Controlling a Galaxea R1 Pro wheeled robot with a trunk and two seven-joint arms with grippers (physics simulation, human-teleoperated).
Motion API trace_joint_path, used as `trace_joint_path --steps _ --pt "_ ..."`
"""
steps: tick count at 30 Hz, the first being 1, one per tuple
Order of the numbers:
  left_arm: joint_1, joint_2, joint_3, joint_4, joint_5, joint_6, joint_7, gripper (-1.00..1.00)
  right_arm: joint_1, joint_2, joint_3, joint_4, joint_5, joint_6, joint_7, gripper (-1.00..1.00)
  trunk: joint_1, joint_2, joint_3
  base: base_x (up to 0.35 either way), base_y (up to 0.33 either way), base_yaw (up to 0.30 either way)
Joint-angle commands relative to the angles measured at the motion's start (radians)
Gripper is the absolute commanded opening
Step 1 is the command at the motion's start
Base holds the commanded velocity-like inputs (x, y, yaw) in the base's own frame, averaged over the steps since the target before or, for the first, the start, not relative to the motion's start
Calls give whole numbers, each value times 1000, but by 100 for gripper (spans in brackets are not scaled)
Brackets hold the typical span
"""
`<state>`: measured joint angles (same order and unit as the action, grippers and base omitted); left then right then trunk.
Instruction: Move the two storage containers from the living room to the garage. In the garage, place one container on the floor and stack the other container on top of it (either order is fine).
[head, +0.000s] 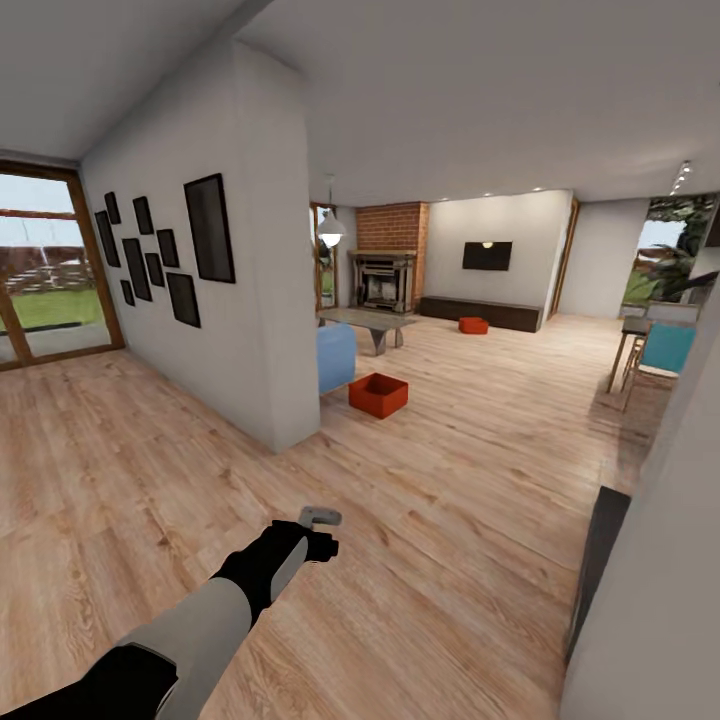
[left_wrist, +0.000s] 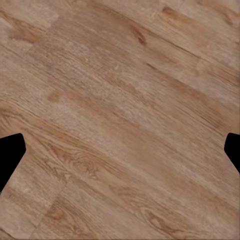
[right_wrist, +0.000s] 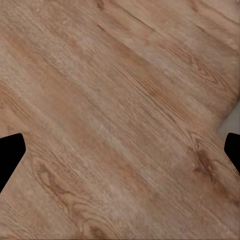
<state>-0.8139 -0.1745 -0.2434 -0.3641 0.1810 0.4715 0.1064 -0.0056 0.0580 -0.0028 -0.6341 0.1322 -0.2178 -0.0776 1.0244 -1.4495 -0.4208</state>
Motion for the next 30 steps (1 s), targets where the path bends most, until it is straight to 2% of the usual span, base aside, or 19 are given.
trace_joint_path --steps 1,15,30 --pt "-1 0 -5 -1 11 4 9 100 -1 0 0 1 10 -2 -6 100 1 -1 -1 335 -85 0" --pt "-1 0 -5 -1 11 4 9 100 -1 0 0 1 10 -2 -7 100 1 -1 -1 335 -86 0" --pt "-1 0 -5 -1 11 3 9 100 -1 0 -1 1 10 -2 -7 100 1 -1 -1 335 -7 0"
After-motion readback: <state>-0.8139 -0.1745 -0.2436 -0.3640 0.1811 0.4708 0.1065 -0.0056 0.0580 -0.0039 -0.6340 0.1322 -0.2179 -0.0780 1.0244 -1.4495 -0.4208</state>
